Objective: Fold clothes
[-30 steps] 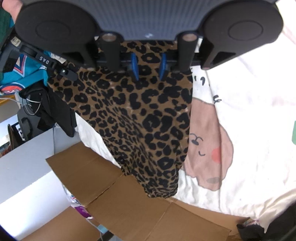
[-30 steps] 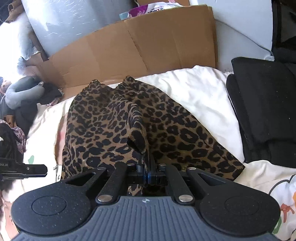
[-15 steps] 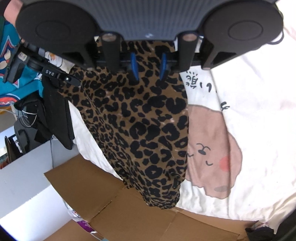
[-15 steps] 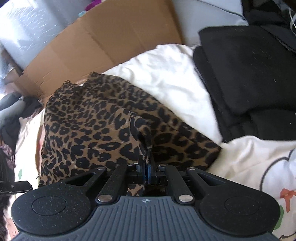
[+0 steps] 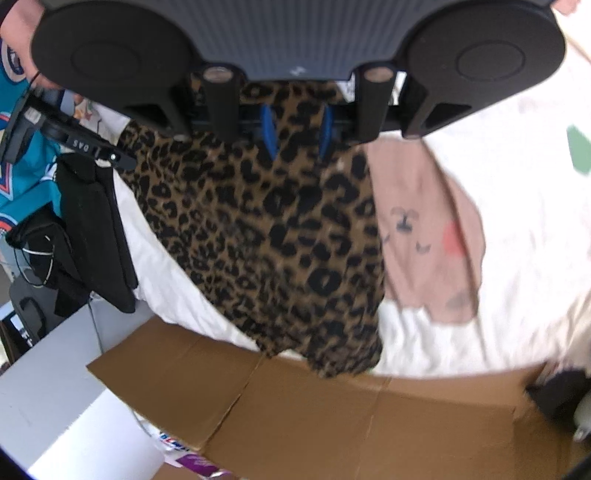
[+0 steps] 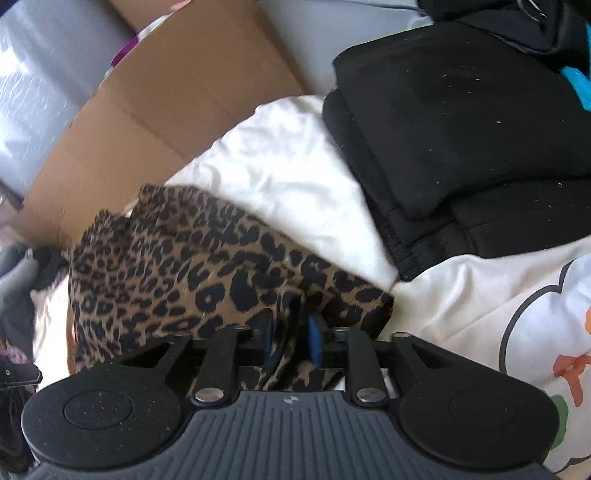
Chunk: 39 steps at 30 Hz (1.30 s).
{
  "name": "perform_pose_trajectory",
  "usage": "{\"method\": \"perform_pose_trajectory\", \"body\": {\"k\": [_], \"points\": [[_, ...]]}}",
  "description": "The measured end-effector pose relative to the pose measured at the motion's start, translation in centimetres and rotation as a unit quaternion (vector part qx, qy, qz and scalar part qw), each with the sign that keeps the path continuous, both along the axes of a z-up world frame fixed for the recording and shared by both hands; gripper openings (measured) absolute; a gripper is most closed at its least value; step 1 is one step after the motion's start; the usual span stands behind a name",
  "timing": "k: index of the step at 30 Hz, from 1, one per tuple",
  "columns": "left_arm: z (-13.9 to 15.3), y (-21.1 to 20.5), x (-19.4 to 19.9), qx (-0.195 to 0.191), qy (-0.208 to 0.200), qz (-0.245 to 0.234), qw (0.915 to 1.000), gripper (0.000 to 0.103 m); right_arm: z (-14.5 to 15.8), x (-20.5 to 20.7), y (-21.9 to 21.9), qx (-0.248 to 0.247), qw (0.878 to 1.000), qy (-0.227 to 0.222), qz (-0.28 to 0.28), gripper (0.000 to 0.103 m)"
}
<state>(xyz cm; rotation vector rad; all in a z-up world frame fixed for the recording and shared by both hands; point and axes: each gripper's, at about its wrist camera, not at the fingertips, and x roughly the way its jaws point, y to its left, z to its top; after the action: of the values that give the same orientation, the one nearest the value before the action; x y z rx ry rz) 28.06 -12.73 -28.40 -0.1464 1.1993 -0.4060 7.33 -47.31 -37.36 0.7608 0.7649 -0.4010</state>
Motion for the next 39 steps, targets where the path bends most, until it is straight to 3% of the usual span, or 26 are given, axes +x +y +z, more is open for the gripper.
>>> {"method": "perform_pose_trajectory", "body": {"k": [4, 5, 6, 7, 15, 20, 28, 37, 39], "points": [[1.0, -1.6, 2.1, 0.014, 0.004, -0.005, 0.9999, 0.026, -0.8, 0.2, -0.5, 0.025, 1.0, -0.008, -0.015, 0.024], [1.3, -2.1, 2.6, 0.021, 0.002, -0.008, 0.9997, 0.026, -0.9, 0.2, -0.5, 0.029, 0.999, -0.011, -0.016, 0.018], [1.4, -2.6, 3.1, 0.027, -0.001, -0.012, 0.9996, 0.026, -1.0, 0.2, -0.5, 0.032, 0.999, -0.015, -0.015, 0.005], [1.7, -3.2, 3.7, 0.029, -0.003, -0.013, 0.9995, 0.026, -1.0, 0.2, -0.5, 0.032, 0.999, -0.017, -0.012, 0.003], [2.9, -8.2, 9.2, 0.036, -0.018, -0.006, 0.9992, 0.027, 0.6, -0.9, 0.5, 0.02, 0.998, -0.052, 0.008, 0.002], [1.5, -11.3, 12.0, 0.013, 0.007, 0.016, 0.9998, 0.027, 2.5, -1.6, 1.6, -0.003, 0.996, -0.085, 0.027, 0.002], [-1.5, -15.1, 14.7, 0.042, 0.019, 0.032, 0.9984, 0.027, 4.2, -2.4, 2.0, -0.012, 0.993, -0.111, 0.048, 0.002], [-4.9, -16.3, 16.7, 0.079, 0.066, 0.061, 0.9928, 0.026, 5.4, -2.7, 2.9, -0.01, 0.988, -0.133, 0.071, 0.002], [-5.9, -16.0, 17.1, 0.071, 0.087, 0.081, 0.9904, 0.026, 5.6, -2.7, 3.1, -0.017, 0.988, -0.134, 0.078, 0.002]]}}
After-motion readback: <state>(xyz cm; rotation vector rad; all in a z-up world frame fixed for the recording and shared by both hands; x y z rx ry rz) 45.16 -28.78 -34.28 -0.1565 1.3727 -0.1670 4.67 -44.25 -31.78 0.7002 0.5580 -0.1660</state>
